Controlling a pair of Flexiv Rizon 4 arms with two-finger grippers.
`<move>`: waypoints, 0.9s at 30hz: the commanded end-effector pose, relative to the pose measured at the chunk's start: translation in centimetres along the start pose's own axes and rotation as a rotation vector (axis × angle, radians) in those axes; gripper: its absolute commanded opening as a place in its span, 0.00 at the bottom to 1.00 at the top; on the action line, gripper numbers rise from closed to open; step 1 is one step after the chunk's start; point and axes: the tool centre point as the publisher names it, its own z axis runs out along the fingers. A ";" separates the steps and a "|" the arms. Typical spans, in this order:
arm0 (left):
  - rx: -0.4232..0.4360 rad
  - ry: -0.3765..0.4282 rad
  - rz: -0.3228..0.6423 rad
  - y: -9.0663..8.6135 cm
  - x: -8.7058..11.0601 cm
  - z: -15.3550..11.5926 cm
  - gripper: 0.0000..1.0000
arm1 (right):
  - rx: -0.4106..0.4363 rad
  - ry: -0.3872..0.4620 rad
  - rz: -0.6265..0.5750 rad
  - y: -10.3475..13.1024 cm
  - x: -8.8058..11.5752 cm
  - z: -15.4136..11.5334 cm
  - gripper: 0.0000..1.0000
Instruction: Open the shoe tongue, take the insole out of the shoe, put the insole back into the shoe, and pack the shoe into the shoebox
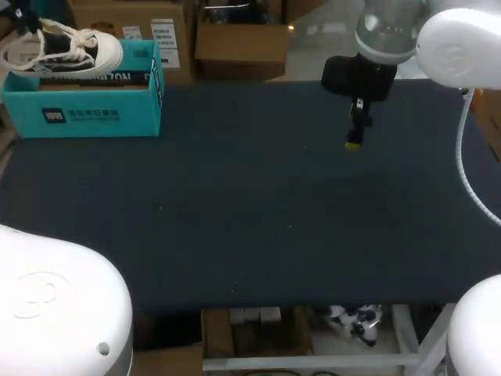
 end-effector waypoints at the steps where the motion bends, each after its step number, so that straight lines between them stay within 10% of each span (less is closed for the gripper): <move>1: 0.007 0.178 -0.006 0.8 -2.9 3.6 0.00 | 0.002 0.001 -0.001 0.0 0.0 -0.1 1.00; 23: -0.085 0.427 0.000 2.2 -0.5 16.3 0.00 | 0.002 0.001 -0.001 0.0 0.0 -0.1 1.00; 24: -0.087 0.437 -0.004 2.3 -0.3 16.5 0.09 | 0.002 0.001 -0.001 0.0 0.0 -0.1 1.00; 26: -0.098 0.446 -0.017 2.1 -0.4 17.1 0.98 | 0.002 0.001 -0.001 0.0 0.0 -0.1 1.00; 27: -0.096 0.445 -0.030 2.1 -0.5 17.1 1.00 | 0.002 0.001 -0.001 0.0 0.0 -0.1 1.00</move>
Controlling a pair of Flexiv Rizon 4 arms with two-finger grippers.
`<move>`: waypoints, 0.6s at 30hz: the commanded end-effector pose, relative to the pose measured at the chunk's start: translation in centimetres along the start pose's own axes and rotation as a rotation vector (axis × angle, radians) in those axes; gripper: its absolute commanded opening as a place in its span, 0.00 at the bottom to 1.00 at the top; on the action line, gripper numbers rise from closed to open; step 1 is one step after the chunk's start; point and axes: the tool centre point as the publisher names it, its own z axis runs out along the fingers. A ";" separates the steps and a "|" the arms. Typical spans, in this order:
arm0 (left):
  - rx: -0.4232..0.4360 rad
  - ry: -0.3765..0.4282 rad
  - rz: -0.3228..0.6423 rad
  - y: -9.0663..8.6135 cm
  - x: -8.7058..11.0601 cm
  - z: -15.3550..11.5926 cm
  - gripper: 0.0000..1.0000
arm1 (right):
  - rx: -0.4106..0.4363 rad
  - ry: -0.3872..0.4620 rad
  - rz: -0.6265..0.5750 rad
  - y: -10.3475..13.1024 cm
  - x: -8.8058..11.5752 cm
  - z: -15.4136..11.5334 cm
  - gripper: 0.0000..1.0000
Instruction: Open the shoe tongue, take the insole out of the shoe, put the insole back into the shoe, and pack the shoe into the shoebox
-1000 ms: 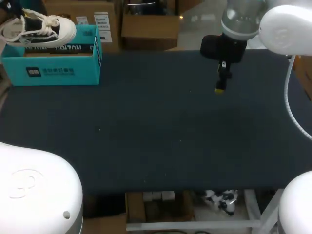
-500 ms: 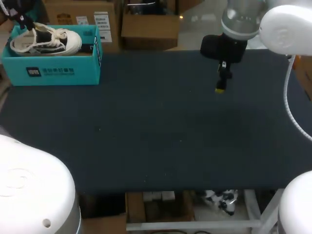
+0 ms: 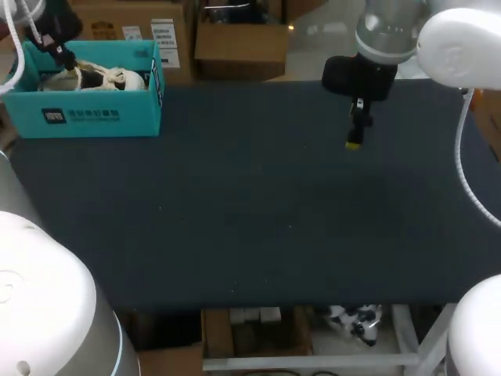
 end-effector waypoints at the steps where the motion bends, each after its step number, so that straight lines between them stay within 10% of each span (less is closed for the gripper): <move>1: 0.008 0.278 -0.018 -0.4 -1.5 1.5 1.00 | 0.002 0.001 0.000 0.0 0.0 -0.1 1.00; 18: 0.044 0.143 0.027 -7.4 7.1 -9.8 1.00 | 0.002 0.001 0.000 0.0 0.0 -0.1 1.00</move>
